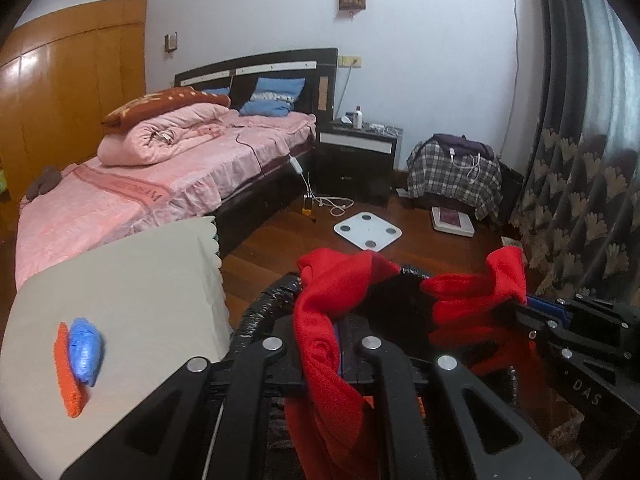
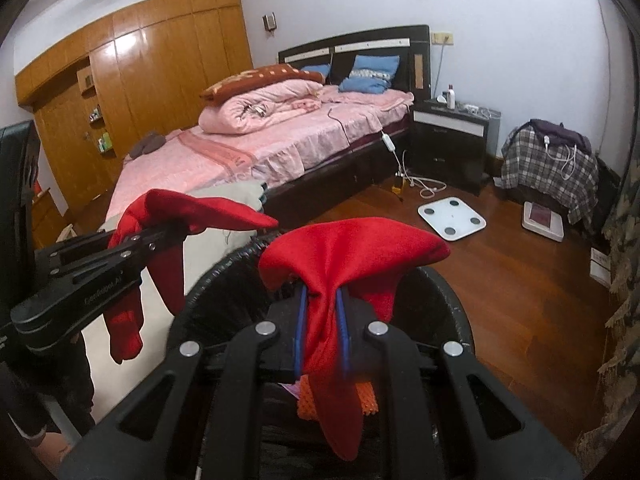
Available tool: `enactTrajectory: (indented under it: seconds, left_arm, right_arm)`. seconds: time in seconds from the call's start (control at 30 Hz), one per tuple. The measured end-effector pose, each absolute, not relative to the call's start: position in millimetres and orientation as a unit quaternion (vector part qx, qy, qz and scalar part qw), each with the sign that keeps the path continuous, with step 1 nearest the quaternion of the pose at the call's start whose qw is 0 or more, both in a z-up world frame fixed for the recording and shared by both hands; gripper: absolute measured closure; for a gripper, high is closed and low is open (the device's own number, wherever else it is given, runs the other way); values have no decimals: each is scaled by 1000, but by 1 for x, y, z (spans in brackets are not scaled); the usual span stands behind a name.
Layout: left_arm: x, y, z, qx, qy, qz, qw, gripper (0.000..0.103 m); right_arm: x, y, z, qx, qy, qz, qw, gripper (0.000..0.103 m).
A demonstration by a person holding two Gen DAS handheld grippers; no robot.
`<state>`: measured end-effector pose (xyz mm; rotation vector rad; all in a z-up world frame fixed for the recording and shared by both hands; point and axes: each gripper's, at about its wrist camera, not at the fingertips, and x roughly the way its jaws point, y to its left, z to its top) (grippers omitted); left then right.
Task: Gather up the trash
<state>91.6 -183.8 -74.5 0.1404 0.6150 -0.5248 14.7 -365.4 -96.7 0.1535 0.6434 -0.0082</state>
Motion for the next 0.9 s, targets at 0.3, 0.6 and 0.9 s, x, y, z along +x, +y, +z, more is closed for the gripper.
enactTrajectory:
  seconds: [0.3,0.6,0.9]
  left_arm:
    - [110,-202,-94,67,319,-263,908,92]
    - [111,-193,-102,57,334,-288,896,39]
    - [98,-143,-82,49,297,-243,922,22]
  right_arm:
    - [41,-380,-122,84,338,0,937,87]
    - [40,-386,-137,84,361,-19,929,40]
    - [23,-379,-119,93,334,-32,938,10]
